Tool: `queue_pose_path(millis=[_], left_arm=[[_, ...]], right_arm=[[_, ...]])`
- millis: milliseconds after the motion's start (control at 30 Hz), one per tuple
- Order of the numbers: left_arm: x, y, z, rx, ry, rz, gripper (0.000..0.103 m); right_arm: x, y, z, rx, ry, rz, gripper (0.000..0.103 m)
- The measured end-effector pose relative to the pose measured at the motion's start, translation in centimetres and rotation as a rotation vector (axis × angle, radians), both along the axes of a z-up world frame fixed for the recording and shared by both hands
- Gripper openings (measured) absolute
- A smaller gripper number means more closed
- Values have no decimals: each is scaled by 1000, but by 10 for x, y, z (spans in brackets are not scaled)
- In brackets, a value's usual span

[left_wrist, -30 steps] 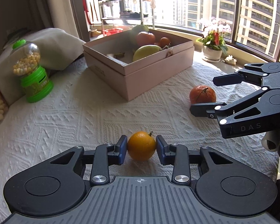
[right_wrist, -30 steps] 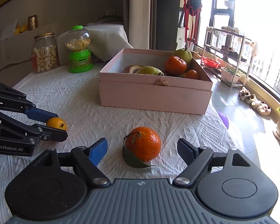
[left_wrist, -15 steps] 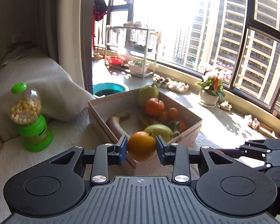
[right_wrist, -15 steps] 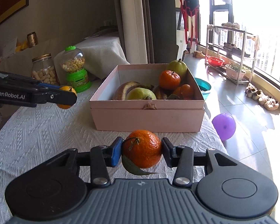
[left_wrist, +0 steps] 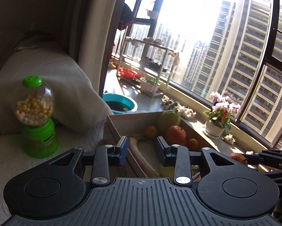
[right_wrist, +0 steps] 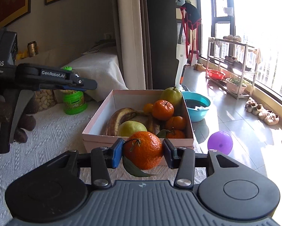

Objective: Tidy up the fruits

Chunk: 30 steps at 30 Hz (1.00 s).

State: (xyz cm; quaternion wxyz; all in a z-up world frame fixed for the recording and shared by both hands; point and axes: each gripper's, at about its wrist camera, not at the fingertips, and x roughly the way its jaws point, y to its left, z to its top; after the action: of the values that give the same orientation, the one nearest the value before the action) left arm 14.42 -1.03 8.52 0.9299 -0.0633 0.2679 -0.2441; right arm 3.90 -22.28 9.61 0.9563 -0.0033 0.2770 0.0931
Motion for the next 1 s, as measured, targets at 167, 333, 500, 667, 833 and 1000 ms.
queue_pose_path(millis=[167, 333, 500, 667, 833, 1000], left_arm=[[-37, 13, -29, 20, 57, 18, 38], [-63, 12, -49, 115, 84, 16, 38], [-86, 10, -66, 175, 103, 12, 38], [-95, 6, -80, 219, 156, 101, 38], [-107, -7, -84, 224, 128, 159, 48], [-112, -29, -90, 246, 93, 178, 77]], right_arm=[[76, 7, 16, 70, 17, 14, 45], [128, 20, 13, 89, 40, -27, 53], [80, 33, 9, 19, 2, -7, 69], [6, 46, -14, -99, -18, 5, 84], [-19, 50, -69, -128, 132, -18, 84], [-20, 40, -93, -84, 189, -71, 85]])
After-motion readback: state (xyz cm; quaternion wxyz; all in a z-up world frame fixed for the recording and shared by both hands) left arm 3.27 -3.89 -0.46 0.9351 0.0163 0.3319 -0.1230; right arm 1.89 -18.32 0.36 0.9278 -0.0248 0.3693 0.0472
